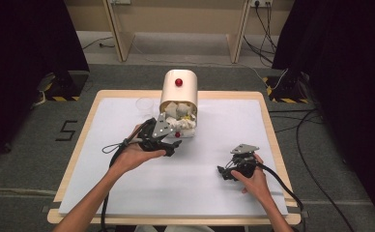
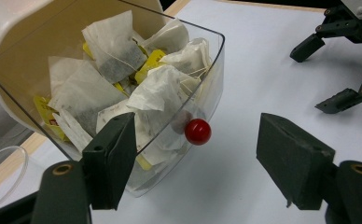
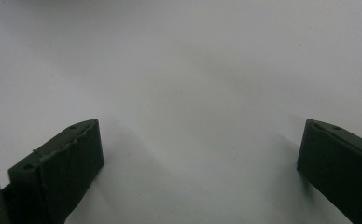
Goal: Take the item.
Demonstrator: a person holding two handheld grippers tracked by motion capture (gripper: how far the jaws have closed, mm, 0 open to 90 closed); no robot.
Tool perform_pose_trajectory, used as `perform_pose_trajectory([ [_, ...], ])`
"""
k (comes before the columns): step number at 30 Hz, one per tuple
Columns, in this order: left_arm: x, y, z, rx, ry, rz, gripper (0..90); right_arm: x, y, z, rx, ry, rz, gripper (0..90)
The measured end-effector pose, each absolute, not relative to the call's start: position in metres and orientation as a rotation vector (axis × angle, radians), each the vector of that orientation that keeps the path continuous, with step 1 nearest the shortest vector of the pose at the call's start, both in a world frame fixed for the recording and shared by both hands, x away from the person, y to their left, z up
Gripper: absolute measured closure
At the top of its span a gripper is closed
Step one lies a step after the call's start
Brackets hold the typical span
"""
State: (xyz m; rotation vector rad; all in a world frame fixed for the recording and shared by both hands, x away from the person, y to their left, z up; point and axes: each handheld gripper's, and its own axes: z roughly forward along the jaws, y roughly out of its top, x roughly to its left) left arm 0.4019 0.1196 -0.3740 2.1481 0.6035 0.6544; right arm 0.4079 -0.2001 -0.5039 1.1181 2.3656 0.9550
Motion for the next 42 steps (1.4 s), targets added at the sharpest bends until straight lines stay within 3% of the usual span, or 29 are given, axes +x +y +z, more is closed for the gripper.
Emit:
perform_pose_trajectory([
  [27,0.398,0.121,-0.374,2.132,0.613,0.625,28.7,0.408,-0.2,-0.504,1.13,2.366,0.956,0.6],
  [42,0.41,0.125,-0.362,2.037,0.662,0.618,29.7,0.408,-0.2,-0.504,1.129,2.366,0.956,0.6],
])
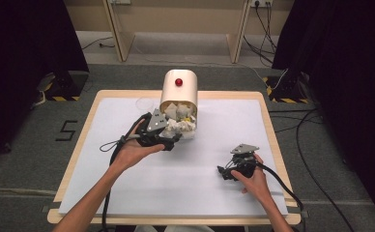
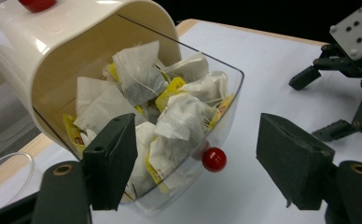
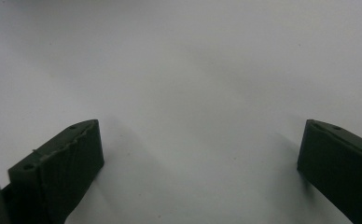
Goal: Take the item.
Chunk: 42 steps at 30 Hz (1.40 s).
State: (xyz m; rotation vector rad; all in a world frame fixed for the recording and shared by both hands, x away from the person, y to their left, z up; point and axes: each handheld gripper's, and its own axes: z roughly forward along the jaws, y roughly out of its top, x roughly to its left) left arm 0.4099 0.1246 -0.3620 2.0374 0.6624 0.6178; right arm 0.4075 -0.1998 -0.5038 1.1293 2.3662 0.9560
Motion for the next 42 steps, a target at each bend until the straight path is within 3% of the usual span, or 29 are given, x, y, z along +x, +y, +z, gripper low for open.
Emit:
perform_pose_trajectory([
  [14,0.438,0.122,-0.365,2.018,0.74,0.498,50.4,0.408,-0.2,-0.504,1.13,2.366,0.956,0.6],
  [25,0.444,0.119,-0.367,2.017,0.76,0.504,78.0,0.407,-0.2,-0.504,1.132,2.366,0.956,0.6],
  [32,0.439,0.117,-0.357,2.003,0.715,0.537,84.3,0.407,-0.2,-0.504,1.128,2.366,0.955,0.7],
  [42,0.431,0.123,-0.33,1.955,0.674,0.566,84.9,0.407,-0.2,-0.504,1.132,2.367,0.956,0.6],
])
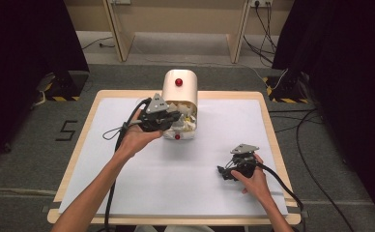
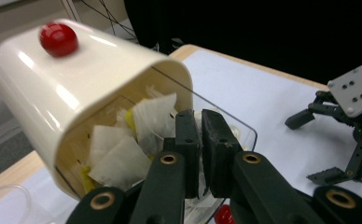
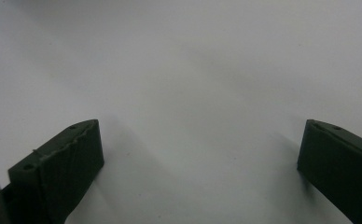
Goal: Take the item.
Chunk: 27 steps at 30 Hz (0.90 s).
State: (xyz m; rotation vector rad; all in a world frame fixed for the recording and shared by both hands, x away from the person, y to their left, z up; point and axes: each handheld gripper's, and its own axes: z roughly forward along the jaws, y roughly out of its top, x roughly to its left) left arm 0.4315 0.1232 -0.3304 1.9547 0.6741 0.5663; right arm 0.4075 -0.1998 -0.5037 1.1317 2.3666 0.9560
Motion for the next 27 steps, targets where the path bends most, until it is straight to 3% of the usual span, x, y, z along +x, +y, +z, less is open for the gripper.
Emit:
perform_pose_trajectory([
  [27,0.434,0.197,-0.266,1.782,0.762,0.654,84.9,0.407,-0.2,-0.504,1.132,2.367,0.954,0.6],
])
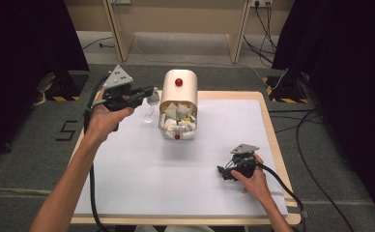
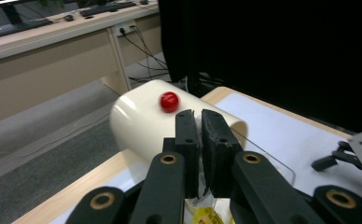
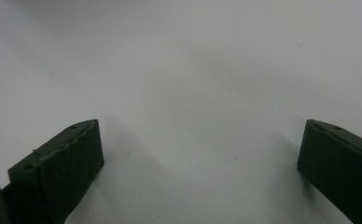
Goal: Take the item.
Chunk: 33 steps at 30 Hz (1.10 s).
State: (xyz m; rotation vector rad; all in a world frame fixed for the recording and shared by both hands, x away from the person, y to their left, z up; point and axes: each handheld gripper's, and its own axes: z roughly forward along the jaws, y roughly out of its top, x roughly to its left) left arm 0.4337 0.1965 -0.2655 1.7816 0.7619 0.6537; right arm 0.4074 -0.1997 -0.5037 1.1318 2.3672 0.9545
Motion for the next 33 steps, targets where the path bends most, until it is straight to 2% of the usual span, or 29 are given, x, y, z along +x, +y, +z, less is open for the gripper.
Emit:
perform_pose_trajectory([
  [13,0.47,0.232,-0.296,1.739,0.955,0.7,84.8,0.407,-0.2,-0.504,1.133,2.368,0.954,0.5],
  [33,0.529,0.232,-0.328,1.674,1.146,0.752,84.6,0.407,-0.2,-0.504,1.133,2.368,0.955,0.6],
])
